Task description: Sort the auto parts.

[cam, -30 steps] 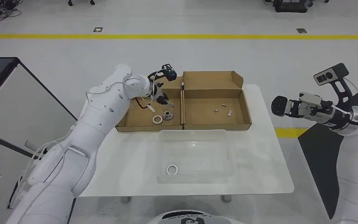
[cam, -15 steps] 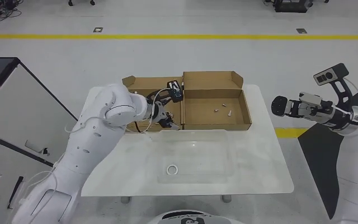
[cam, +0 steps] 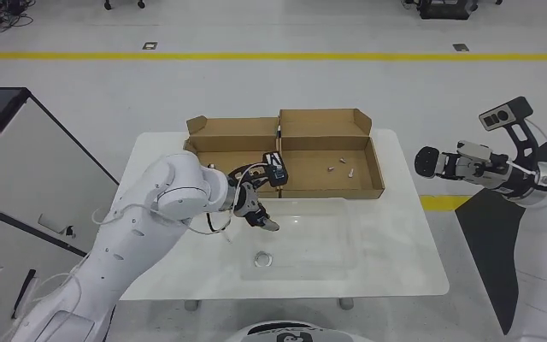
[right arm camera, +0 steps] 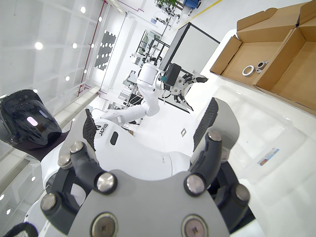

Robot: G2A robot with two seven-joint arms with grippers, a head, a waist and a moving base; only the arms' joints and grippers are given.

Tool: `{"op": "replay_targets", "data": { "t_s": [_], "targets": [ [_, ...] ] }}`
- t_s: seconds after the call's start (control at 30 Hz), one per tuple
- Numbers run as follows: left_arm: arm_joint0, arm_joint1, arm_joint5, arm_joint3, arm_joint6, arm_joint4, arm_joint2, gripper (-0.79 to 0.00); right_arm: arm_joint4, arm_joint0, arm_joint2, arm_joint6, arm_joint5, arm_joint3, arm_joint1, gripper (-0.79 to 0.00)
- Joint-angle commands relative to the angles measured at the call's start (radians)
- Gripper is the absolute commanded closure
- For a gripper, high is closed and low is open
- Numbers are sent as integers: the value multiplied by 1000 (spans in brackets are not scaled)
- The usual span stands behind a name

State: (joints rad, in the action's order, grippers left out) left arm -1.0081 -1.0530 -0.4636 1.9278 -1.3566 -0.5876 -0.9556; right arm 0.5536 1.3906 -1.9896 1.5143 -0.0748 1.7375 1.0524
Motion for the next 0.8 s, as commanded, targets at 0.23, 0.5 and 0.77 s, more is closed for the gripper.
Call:
{"op": "replay_targets", "data": {
  "t_s": [0.23, 0.5, 0.77],
  "targets": [
    [0, 0, -5, 7, 5, -4, 4, -785, 0, 0, 0, 0, 0, 0, 0, -785],
    [122, 14, -15, 52, 15, -61, 267, -785, 0, 0, 0, 0, 0, 0, 0, -785],
    [381, 12, 22, 11, -23, -10, 570, -785, 0, 0, 0, 0, 0, 0, 0, -785]
  ]
}}
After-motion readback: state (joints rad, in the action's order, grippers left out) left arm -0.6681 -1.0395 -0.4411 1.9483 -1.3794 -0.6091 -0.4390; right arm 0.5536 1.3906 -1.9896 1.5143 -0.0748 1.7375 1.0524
